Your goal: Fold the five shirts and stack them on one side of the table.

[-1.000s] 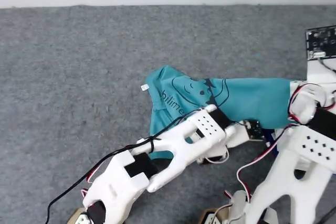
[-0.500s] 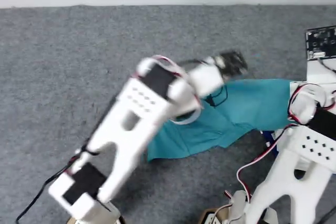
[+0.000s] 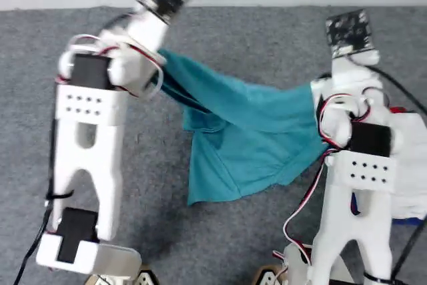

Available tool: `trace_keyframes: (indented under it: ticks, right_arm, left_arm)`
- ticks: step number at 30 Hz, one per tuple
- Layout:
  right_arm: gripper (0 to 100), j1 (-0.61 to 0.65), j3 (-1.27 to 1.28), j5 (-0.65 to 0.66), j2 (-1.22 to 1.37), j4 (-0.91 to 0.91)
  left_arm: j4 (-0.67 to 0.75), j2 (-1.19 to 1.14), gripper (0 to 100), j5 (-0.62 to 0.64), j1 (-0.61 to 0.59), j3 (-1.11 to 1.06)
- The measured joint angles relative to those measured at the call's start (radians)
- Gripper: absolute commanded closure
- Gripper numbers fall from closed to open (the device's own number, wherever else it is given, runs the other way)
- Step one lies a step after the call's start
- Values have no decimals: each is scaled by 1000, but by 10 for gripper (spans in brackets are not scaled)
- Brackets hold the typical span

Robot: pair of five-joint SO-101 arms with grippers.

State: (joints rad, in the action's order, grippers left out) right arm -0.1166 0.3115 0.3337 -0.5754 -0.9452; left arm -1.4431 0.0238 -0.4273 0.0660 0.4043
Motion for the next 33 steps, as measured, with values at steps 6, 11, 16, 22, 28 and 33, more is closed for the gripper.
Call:
trace_keyframes:
  ticks: [6, 11, 16, 22, 28, 33]
  right_arm:
    - [989, 0, -319, -72, 0, -18]
    - [989, 0, -540, -87, -2, -74]
    - [989, 0, -736, -87, -2, -199]
    - [989, 0, -934, -87, -5, -362]
    - [989, 0, -1151, -87, -6, -551]
    - [989, 2, -1376, -87, -26, -657]
  left_arm:
    - [80, 58, 986, -3, -58, 222]
    - [41, 110, 986, -3, -52, 368]
    - [-34, 210, 986, -3, -57, 471]
    - [-135, 358, 986, -3, -58, 493]
    - [-219, 516, 986, -3, -57, 494]
    - [-229, 614, 986, -3, -63, 502]
